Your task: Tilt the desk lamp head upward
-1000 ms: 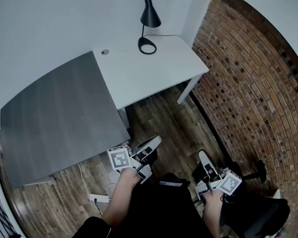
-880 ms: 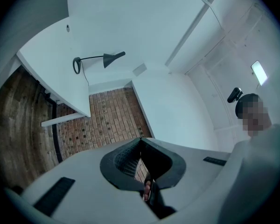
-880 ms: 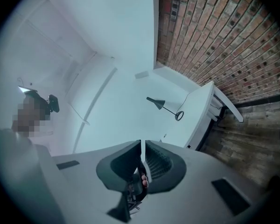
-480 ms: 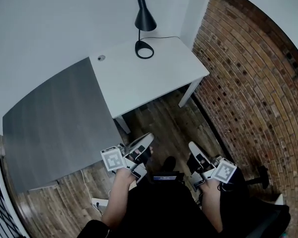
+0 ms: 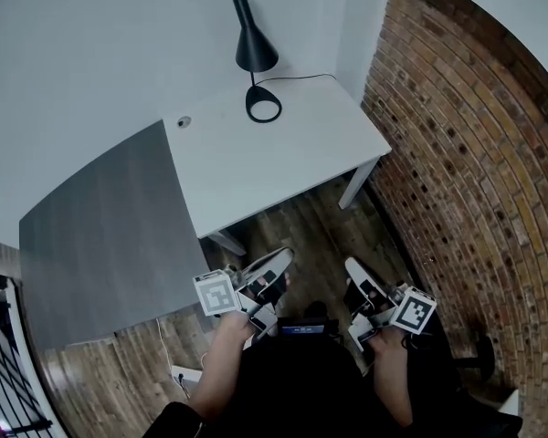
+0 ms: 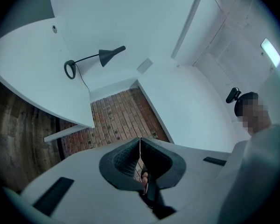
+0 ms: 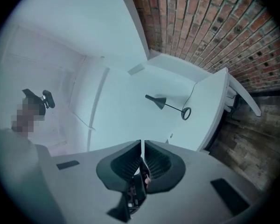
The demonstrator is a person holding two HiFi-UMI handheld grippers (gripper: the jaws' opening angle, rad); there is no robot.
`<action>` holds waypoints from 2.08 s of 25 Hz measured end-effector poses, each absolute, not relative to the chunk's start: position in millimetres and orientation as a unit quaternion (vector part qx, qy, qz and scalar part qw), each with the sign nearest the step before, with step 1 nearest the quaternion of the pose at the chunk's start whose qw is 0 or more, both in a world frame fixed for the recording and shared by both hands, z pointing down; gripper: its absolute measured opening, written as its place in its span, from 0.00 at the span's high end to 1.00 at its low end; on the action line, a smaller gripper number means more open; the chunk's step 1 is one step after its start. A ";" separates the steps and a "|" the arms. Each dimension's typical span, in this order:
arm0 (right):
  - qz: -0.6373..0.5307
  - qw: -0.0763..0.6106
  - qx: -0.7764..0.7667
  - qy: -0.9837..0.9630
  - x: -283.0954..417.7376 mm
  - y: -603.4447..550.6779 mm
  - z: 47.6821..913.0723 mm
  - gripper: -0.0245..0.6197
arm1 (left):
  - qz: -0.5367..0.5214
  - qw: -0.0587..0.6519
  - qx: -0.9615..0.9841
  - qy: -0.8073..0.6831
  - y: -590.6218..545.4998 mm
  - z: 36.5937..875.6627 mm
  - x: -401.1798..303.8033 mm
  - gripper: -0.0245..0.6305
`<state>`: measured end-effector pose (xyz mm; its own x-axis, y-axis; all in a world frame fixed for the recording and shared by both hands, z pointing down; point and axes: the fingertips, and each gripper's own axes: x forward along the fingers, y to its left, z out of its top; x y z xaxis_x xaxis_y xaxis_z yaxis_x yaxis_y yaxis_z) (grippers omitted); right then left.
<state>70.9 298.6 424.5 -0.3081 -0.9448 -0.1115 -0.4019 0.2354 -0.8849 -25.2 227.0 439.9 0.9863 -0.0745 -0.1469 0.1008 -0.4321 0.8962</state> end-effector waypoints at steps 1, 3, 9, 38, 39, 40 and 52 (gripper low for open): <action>-0.396 0.349 -0.472 0.707 78.0 297.0 424.6 0.94 | -0.080 0.533 0.842 0.006 226.9 439.9 -17.5 0.95; -0.401 0.353 -0.463 0.708 91.6 294.8 424.7 0.94 | -0.075 0.532 0.844 0.005 229.0 439.1 -1.6 0.95; -0.411 0.370 -0.444 0.706 130.9 292.2 426.8 0.94 | -0.051 0.521 0.852 -0.002 235.5 439.3 39.3 0.95; -0.402 0.363 -0.459 0.704 194.6 193.3 423.2 0.94 | -0.077 0.523 0.848 0.038 132.2 429.0 117.9 0.95; -0.402 0.359 -0.458 0.707 192.0 183.0 421.6 0.94 | -0.083 0.525 0.846 0.035 122.3 429.1 114.9 0.95; -0.403 0.356 -0.456 0.709 189.2 173.0 420.2 0.94 | -0.087 0.528 0.844 0.031 112.7 430.3 111.6 0.95; -0.412 0.317 -0.456 0.723 158.3 83.7 415.5 0.94 | -0.120 0.544 0.830 0.010 26.4 442.1 75.3 0.95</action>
